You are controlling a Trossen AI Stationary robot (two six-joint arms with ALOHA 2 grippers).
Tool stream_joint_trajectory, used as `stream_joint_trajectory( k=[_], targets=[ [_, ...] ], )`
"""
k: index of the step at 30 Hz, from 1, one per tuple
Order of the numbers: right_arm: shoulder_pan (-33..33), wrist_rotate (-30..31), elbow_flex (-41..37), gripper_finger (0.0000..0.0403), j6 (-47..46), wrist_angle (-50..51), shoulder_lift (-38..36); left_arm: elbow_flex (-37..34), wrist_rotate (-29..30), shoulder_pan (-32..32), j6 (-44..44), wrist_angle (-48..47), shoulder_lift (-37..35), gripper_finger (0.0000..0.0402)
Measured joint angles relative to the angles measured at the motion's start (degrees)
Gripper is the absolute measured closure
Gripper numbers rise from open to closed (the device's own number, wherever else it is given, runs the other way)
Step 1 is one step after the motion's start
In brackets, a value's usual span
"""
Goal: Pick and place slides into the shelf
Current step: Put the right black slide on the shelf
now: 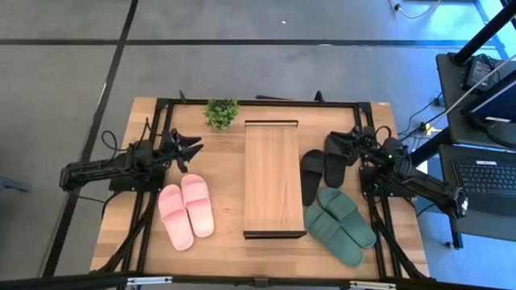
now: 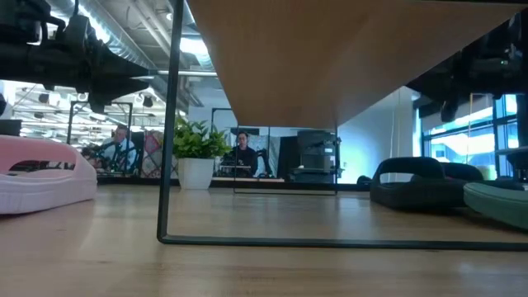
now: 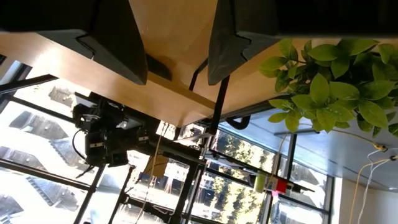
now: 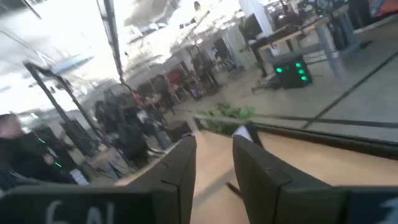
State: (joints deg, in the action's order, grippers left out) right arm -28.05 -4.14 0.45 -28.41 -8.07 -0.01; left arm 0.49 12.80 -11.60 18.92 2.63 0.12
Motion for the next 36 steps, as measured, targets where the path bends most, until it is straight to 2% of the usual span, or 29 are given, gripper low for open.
stream_joint_trajectory(
  k=[6,12,17,23,27,31,36],
  targets=[
    [0.0,0.1,0.0,0.0295,7.5,-6.1,0.0,0.0,0.0,0.0,0.0,0.0,0.0,0.024],
    [0.0,-3.5,0.0,0.0284,6.3,-10.8,0.0,0.0,0.0,0.0,0.0,0.0,0.0,0.024],
    [0.0,-2.9,0.0,0.0223,8.1,-11.1,0.0,0.0,0.0,0.0,0.0,0.0,0.0,0.024],
    [0.0,4.4,0.0,0.0126,7.4,-12.7,0.0,0.0,0.0,0.0,0.0,0.0,0.0,0.024],
    [0.0,4.5,0.0,0.0095,6.2,-15.2,0.0,0.0,0.0,0.0,0.0,0.0,0.0,0.024],
    [0.0,5.6,3.9,0.0096,9.2,-10.7,0.5,0.0,0.0,0.0,0.0,0.0,0.0,0.024],
    [0.0,8.0,15.5,0.0118,20.2,2.5,5.9,0.0,-0.1,0.0,0.0,0.0,0.0,0.024]
  ],
)
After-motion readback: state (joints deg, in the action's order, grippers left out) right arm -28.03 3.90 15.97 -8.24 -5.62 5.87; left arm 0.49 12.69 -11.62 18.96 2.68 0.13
